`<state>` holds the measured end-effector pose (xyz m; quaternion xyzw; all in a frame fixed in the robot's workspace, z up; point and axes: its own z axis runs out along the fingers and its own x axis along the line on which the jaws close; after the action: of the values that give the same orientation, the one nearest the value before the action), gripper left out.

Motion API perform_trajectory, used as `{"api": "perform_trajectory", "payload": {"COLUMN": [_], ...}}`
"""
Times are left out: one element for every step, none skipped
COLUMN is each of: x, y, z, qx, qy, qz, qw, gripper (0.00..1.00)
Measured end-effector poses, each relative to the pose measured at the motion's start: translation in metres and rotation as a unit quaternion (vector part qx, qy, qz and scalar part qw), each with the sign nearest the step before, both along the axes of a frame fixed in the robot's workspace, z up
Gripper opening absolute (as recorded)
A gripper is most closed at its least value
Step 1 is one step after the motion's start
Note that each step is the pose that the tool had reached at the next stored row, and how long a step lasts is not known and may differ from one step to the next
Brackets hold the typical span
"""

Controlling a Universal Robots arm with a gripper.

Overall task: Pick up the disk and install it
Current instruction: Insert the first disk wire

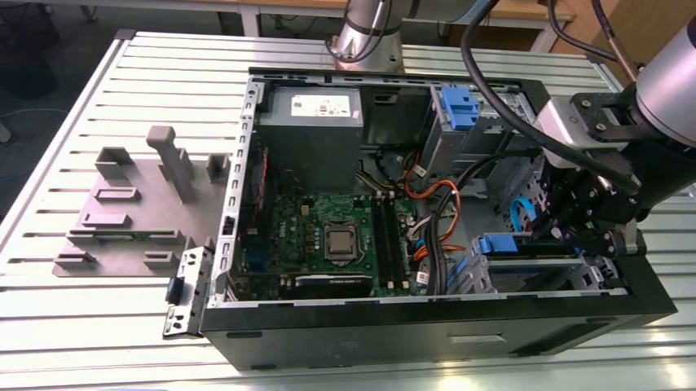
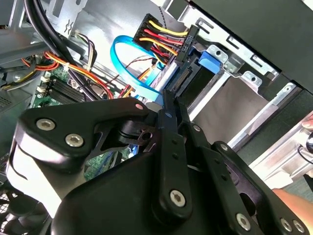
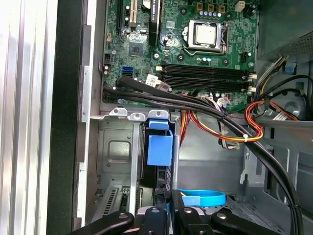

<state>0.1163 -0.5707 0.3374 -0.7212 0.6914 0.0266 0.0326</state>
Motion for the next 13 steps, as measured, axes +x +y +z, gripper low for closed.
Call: {"api": "perform_trajectory", "payload": {"x": [0.0000, 0.0000, 0.0000, 0.0000, 0.0000, 0.0000, 0.0000, 0.0000, 0.0000, 0.0000, 0.0000, -0.0001, 0.0000], "y": [0.0000, 0.0000, 0.0000, 0.0000, 0.0000, 0.0000, 0.0000, 0.0000, 0.0000, 0.0000, 0.0000, 0.0000, 0.0000], "z": [-0.0006, -0.0007, -0.0006, -0.0007, -0.0007, -0.0009, -0.0011, -0.0017, -0.0020, -0.0020, -0.0020, -0.0021, -0.0022], "qx": [0.0000, -0.0001, -0.0002, -0.0002, -0.0001, 0.0000, 0.0000, 0.0002, 0.0001, -0.0001, -0.0001, -0.0001, 0.0000], "qy": [-0.0001, -0.0002, -0.0002, -0.0002, -0.0002, -0.0002, -0.0002, -0.0003, -0.0004, -0.0004, -0.0004, -0.0004, -0.0004], "qz": [0.000, 0.000, 0.000, 0.000, 0.000, 0.000, 0.000, 0.000, 0.000, 0.000, 0.000, 0.000, 0.000], "qw": [1.00000, 1.00000, 1.00000, 1.00000, 1.00000, 1.00000, 1.00000, 1.00000, 1.00000, 1.00000, 1.00000, 1.00000, 1.00000], "gripper": [0.16, 0.16, 0.16, 0.16, 0.16, 0.16, 0.16, 0.16, 0.16, 0.16, 0.16, 0.16, 0.16]}}
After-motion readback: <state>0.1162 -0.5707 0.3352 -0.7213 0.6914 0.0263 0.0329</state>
